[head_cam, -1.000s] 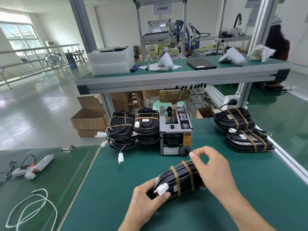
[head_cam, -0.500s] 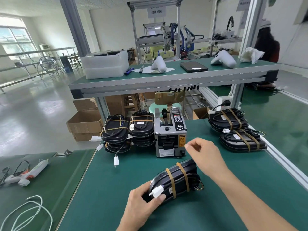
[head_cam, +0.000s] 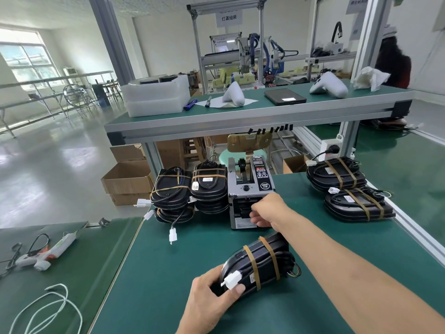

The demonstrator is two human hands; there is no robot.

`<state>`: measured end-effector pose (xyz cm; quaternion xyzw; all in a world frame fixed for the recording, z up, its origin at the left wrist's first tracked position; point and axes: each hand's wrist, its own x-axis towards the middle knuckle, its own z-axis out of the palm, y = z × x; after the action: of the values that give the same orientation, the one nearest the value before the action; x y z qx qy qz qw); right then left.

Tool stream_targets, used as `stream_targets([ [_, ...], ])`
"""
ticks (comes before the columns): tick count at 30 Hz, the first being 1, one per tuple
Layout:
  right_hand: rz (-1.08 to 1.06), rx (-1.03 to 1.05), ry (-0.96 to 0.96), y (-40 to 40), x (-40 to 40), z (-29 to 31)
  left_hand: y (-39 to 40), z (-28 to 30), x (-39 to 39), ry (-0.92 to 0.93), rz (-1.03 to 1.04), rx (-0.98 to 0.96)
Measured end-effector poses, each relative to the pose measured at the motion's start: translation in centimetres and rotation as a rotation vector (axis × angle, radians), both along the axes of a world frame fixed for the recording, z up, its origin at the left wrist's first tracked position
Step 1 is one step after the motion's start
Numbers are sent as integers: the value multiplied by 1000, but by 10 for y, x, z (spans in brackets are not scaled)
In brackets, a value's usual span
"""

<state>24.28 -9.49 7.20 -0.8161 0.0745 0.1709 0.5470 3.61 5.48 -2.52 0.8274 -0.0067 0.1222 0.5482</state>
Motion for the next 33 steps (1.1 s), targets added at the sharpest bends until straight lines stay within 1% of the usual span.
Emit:
stream_targets([
  [9, -118, 173, 62, 11, 1, -3, 0, -2, 0, 14, -14, -4],
  [19, -281, 175, 1, 21, -3, -13, 0, -3, 1, 10, -16, -2],
  [23, -315, 171, 13, 22, -3, -12, 1, -4, 1, 18, -10, 3],
  [28, -261, 185, 26, 16, -9, -6, 1, -3, 1, 16, -21, 5],
  [31, -116, 166, -34, 8, -18, 4, 1, -2, 0, 24, -23, 9],
  [33, 22, 120, -143, -4, -24, 13, 1, -2, 0, 30, -19, 10],
])
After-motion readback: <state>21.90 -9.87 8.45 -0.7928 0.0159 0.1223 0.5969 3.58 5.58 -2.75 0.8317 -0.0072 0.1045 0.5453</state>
